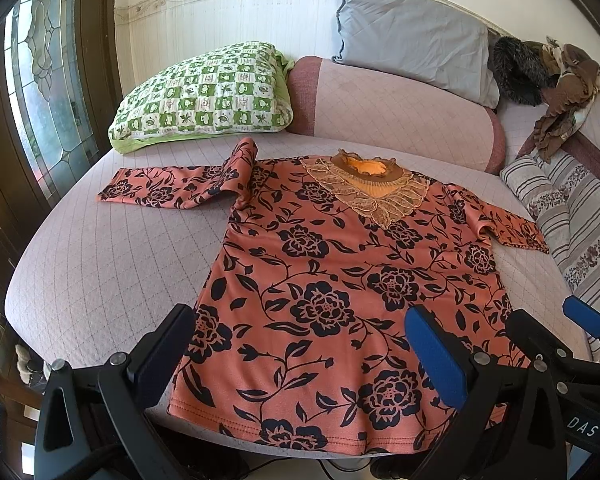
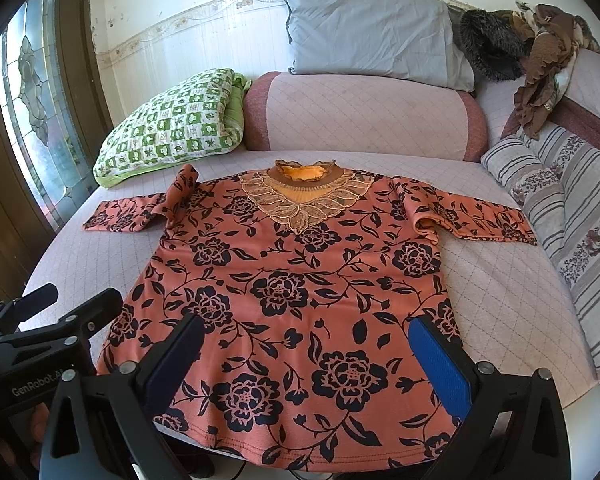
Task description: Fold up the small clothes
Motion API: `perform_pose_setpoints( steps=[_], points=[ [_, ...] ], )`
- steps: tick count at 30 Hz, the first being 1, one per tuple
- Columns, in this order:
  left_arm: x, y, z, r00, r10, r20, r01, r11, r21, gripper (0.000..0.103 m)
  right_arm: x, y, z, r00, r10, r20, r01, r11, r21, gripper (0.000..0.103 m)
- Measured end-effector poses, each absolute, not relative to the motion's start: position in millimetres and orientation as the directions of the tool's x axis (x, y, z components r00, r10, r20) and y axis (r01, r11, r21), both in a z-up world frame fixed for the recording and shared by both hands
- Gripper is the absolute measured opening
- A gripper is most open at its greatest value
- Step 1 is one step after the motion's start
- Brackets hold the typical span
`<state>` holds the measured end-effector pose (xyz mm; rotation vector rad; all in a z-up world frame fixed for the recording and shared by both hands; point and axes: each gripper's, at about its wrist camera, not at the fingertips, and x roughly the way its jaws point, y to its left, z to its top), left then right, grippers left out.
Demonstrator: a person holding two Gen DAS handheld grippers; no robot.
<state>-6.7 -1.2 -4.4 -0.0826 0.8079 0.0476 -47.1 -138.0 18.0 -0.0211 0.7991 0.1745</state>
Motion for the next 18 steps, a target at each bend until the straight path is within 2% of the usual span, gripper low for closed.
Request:
perform_pose_setpoints(
  steps=[18],
  points=[
    [-5.2, -0.3, -6.7, 0.685, 0.007, -0.728, -0.077, 0.995, -0.063, 0.103, -47.6, -134.7, 18.5, 0.682, 0.145, -0.716, -0.163, 0.986, 0.044, 0.103]
  ],
)
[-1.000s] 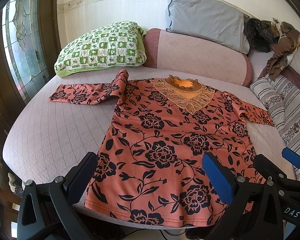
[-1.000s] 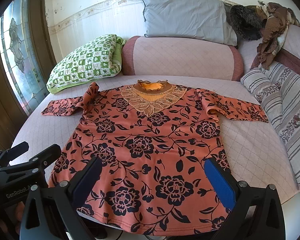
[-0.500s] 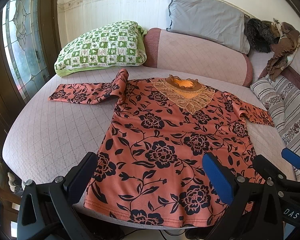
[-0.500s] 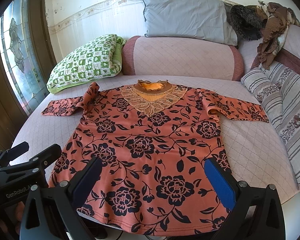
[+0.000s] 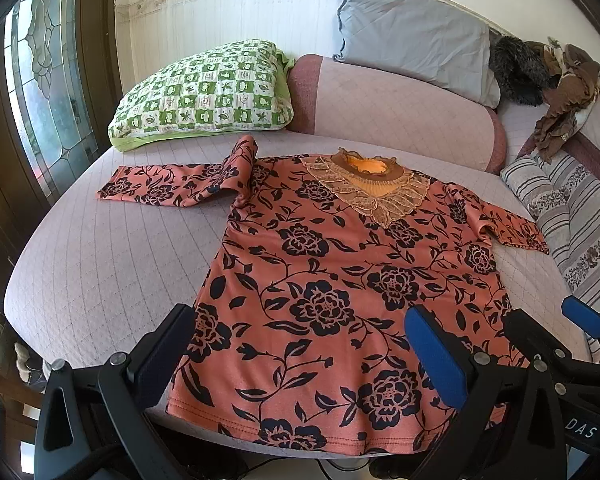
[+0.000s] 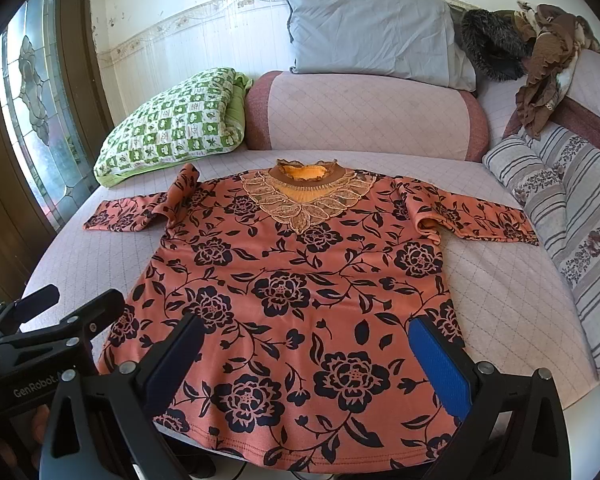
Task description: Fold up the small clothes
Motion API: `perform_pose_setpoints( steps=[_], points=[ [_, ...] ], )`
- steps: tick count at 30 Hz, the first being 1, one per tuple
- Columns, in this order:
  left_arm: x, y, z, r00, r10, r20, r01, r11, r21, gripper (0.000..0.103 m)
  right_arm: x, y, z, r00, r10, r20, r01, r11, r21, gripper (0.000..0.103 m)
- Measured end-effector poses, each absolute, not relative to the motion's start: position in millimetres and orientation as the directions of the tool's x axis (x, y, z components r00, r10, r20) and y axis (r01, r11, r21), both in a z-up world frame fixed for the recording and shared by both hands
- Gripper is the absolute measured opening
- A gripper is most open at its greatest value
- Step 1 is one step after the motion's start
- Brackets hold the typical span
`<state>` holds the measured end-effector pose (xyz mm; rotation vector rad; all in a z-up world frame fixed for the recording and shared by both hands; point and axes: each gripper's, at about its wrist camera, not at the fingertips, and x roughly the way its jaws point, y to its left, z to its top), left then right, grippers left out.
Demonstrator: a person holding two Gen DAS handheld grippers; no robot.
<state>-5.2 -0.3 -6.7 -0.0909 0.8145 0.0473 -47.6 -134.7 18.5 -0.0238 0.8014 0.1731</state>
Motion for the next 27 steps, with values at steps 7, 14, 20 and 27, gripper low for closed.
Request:
perform_pose_setpoints(
  steps=[7, 14, 20, 27],
  points=[
    [-4, -1, -7, 0.686, 0.008, -0.727, -0.078, 0.995, -0.063, 0.103, -48, -135, 18, 0.684, 0.145, -0.715, -0.164, 0.985, 0.044, 0.103],
    [-4, 0, -8, 0.688, 0.007, -0.726, -0.078, 0.995, -0.064, 0.103, -47, -132, 18, 0.683, 0.149, -0.715, -0.167, 0.985, 0.046, 0.103],
    [9, 22, -34, 0.636, 0.002, -0.772, -0.121, 0.988, -0.097, 0.103, -18, -175, -4, 0.606, 0.273, -0.747, -0.161, 0.962, 0.221, 0.103],
    [32, 43, -72, 0.553, 0.034, -0.832, -0.172, 0.982, -0.074, 0.103, 66, -362, -53, 0.65, 0.459, -0.605, 0.181, 0.68, 0.711, 0.103]
  ],
)
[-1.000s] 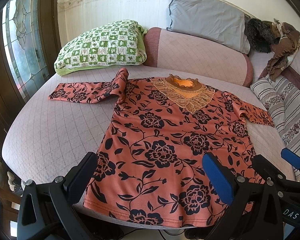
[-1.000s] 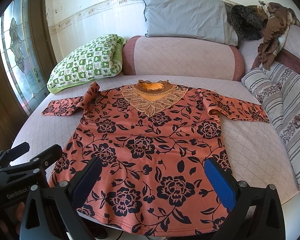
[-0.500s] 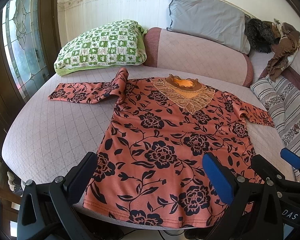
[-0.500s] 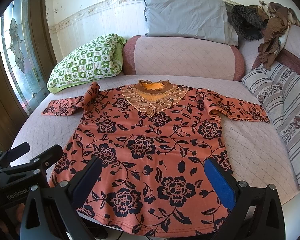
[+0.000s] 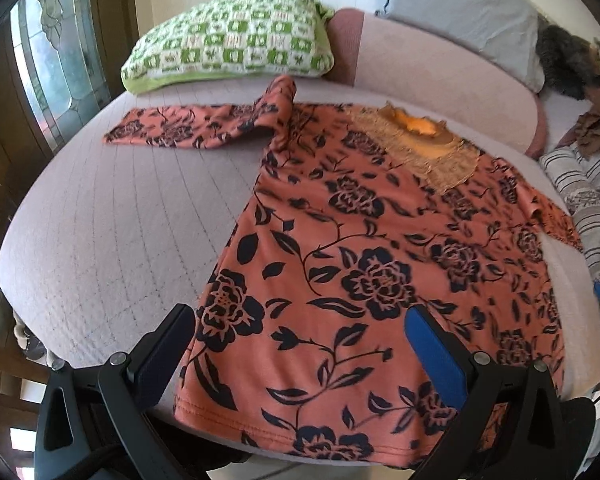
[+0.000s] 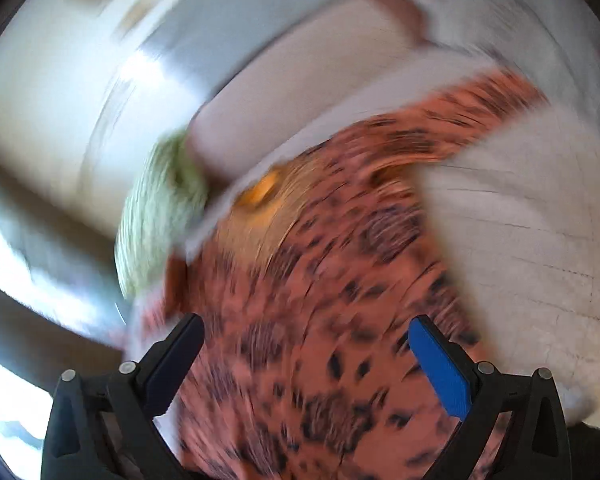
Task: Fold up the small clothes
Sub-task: 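Grasp the sleeve cuff with the right gripper and fold it across the shirt body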
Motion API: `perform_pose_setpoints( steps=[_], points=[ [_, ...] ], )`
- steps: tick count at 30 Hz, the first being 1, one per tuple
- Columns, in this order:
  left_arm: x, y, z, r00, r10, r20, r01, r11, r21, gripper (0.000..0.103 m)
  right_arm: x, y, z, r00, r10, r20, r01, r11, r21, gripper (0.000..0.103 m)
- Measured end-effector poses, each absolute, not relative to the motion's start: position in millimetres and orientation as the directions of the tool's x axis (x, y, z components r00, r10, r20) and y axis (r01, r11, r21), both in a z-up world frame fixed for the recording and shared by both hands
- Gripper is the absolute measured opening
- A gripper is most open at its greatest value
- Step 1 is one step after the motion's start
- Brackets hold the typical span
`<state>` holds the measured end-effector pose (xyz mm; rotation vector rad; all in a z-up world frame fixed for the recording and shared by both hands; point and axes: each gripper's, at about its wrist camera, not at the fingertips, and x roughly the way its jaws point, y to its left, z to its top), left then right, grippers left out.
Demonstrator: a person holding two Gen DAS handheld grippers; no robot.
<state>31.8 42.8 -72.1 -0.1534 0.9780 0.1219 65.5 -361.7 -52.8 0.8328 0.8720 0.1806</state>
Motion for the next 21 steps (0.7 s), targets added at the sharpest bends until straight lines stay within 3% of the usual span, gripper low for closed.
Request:
perform_pose_setpoints(
  steps=[5, 7, 12, 19, 21],
  points=[
    [51, 37, -90, 0.526, 0.032, -0.85, -0.152, 0.987, -0.057, 0.103, 134, -483, -86, 0.754, 0.369, -0.544, 0.349, 0.477, 0.807, 0.102],
    [59, 33, -96, 0.519, 0.028, -0.854, -0.142, 0.988, -0.054, 0.103, 161, -520, -101, 0.76, 0.302, -0.576, 0.421, 0.446, 0.79, 0.1],
    [77, 30, -107, 0.52, 0.017, -0.854, -0.125, 0.991, -0.056, 0.103, 204, -573, -125, 0.712, 0.196, -0.674, 0.549, 0.442, 0.709, 0.085],
    [94, 34, -127, 0.503, 0.003, -0.864, -0.128, 0.989, -0.071, 0.103, 238, -584, -136, 0.656, 0.099, -0.748, 0.606, 0.521, 0.601, 0.077],
    [97, 41, -140, 0.48, 0.0, -0.877, -0.144, 0.986, -0.079, 0.103, 248, -583, -136, 0.626, 0.071, -0.777, 0.63, 0.541, 0.557, 0.071]
  ],
)
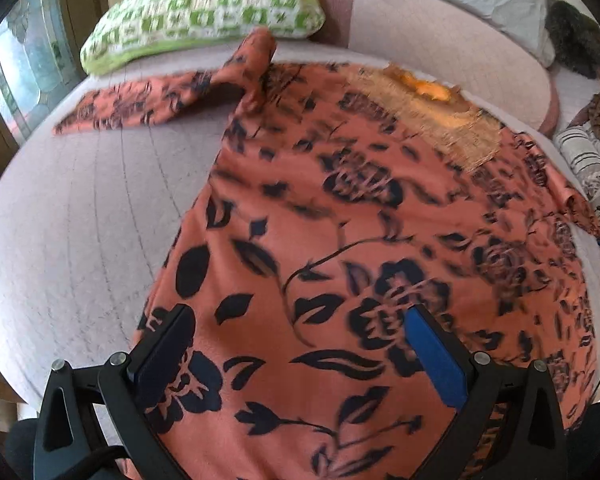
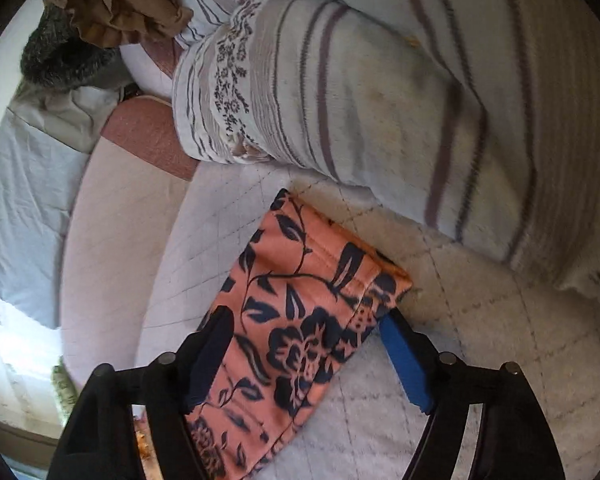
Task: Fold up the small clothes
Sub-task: 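Grasp the sleeve cuff with the right gripper and fold it across the shirt body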
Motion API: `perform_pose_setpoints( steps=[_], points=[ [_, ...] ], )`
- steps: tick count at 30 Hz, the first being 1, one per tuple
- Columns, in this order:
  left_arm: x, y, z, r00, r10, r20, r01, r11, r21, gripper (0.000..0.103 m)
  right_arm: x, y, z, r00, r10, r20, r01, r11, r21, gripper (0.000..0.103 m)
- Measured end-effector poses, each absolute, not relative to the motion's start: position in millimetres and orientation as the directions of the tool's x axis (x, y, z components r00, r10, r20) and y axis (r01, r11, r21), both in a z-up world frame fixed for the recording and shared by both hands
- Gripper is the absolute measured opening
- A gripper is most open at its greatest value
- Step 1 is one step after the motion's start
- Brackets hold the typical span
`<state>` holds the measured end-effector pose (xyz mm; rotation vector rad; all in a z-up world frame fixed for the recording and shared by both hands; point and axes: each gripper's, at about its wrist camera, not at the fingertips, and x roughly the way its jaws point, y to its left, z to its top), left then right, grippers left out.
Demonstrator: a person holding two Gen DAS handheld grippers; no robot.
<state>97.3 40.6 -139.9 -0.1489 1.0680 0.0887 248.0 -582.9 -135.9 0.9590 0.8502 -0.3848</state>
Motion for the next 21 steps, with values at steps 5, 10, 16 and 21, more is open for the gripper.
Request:
perform_pose_setpoints(
  steps=[5, 10, 16, 21],
  points=[
    [88, 42, -152, 0.532, 0.032, -0.846, -0.089, 0.996, -0.019, 0.103, 278, -579, -128, 0.555, 0.03, -0.831, 0.639, 0.624, 0.449, 0.004],
    [87, 48, -152, 0.544, -0.011, -0.839, -0.083, 0.994, -0.067, 0.103, 290, -500, -41, 0.72, 0.075, -0.69, 0.385, 0.784, 0.487, 0.004],
    [81, 48, -153, 0.564, -0.029, -0.825, -0.046, 0.997, -0.066, 0.103, 278, -319, 50, 0.786, 0.35, -0.51, -0.041, 0.853, 0.521, 0.004],
    [76, 74, -144, 0.585, -0.175, -0.792, -0.065, 0.963, -0.261, 0.103, 270, -151, 36, 0.646, 0.583, -0.493, -0.276, 0.78, 0.562, 0.006]
  ],
)
